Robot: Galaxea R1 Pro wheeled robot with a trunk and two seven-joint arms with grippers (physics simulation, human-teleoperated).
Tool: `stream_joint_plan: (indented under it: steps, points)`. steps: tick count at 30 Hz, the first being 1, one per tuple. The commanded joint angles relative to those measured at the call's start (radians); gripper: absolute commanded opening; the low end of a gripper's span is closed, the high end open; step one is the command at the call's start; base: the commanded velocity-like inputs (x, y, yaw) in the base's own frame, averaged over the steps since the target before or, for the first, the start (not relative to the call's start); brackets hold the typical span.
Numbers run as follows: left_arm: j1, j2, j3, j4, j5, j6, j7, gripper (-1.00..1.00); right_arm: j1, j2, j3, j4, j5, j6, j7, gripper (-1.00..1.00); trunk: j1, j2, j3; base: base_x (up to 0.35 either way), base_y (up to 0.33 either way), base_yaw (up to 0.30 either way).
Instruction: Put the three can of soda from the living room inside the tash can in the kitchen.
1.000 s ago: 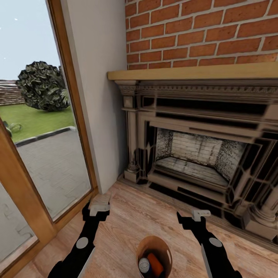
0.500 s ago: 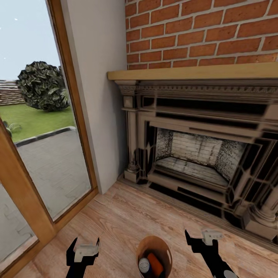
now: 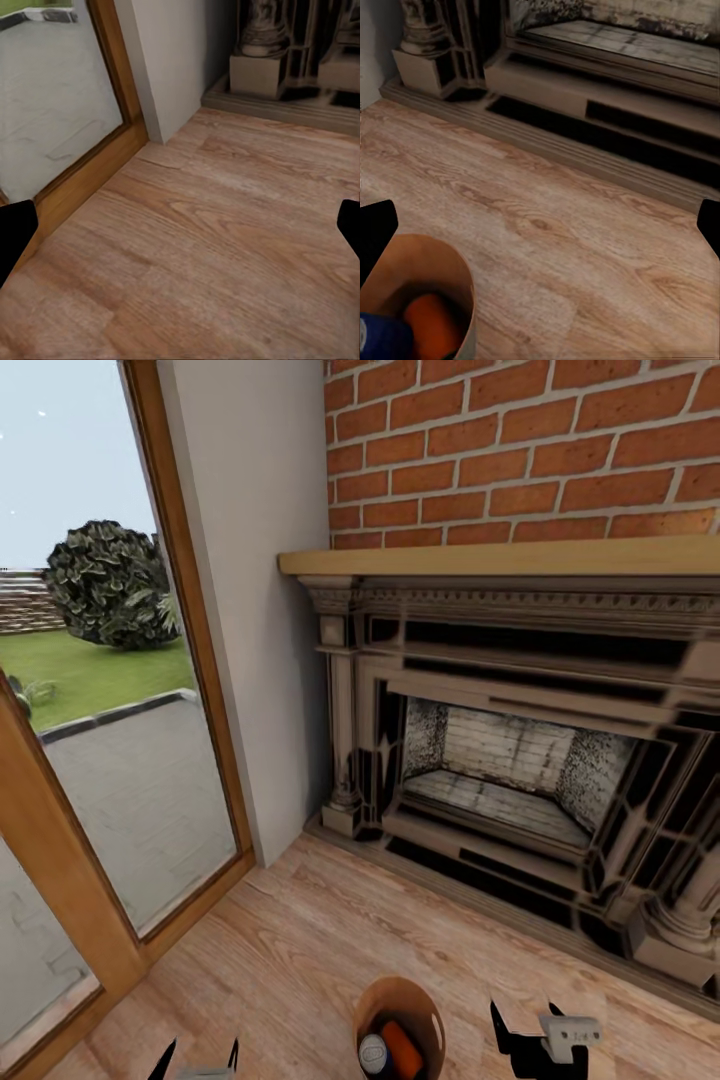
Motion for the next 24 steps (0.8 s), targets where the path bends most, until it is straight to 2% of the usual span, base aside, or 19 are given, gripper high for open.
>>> stream_joint_plan:
  steps: [1, 4, 7, 12, 16, 20, 21, 24]
  points:
    - [0.001, 0.000, 0.000, 0.012, 0.000, -0.006, -0.001, 1.00, 0.001, 0.000, 0.000, 0.001, -0.003, -0.001, 0.000, 1.00, -0.004, 0.007, 0.003, 0.000, 0.000, 0.000]
    - [0.006, 0.001, 0.000, 0.061, 0.002, -0.031, -0.005, 1.00, 0.010, -0.001, -0.002, 0.006, -0.012, -0.005, 0.000, 1.00, -0.015, 0.028, 0.013, 0.000, 0.000, 0.000]
    - [0.007, 0.001, 0.001, 0.071, 0.002, -0.036, -0.007, 1.00, 0.014, -0.005, -0.004, 0.017, -0.013, -0.007, 0.001, 1.00, -0.027, 0.049, 0.022, 0.000, 0.000, 0.000]
    - [0.008, 0.001, 0.001, 0.091, 0.000, -0.040, -0.008, 1.00, 0.018, -0.016, -0.008, 0.034, -0.015, -0.008, 0.002, 1.00, -0.046, 0.084, 0.038, 0.000, 0.000, 0.000]
    - [0.007, 0.001, 0.002, 0.151, 0.002, -0.058, -0.008, 1.00, 0.020, -0.031, -0.010, 0.053, -0.016, -0.008, 0.002, 1.00, -0.061, 0.112, 0.050, 0.000, 0.000, 0.000]
    - [0.006, 0.002, 0.003, 0.214, 0.002, -0.094, -0.008, 1.00, 0.020, -0.052, -0.010, 0.072, -0.016, -0.008, 0.002, 1.00, -0.077, 0.140, 0.063, 0.000, 0.000, 0.000]
    - [0.005, 0.007, 0.003, 0.271, 0.003, -0.135, -0.008, 1.00, 0.021, -0.075, -0.010, 0.100, -0.017, -0.012, 0.002, 1.00, -0.081, 0.147, 0.066, 0.000, 0.000, 0.000]
    - [0.005, 0.010, 0.003, 0.299, 0.004, -0.155, -0.008, 1.00, 0.021, -0.097, -0.011, 0.132, -0.017, -0.034, 0.002, 1.00, -0.092, 0.168, 0.075, 0.000, 0.000, 0.000]
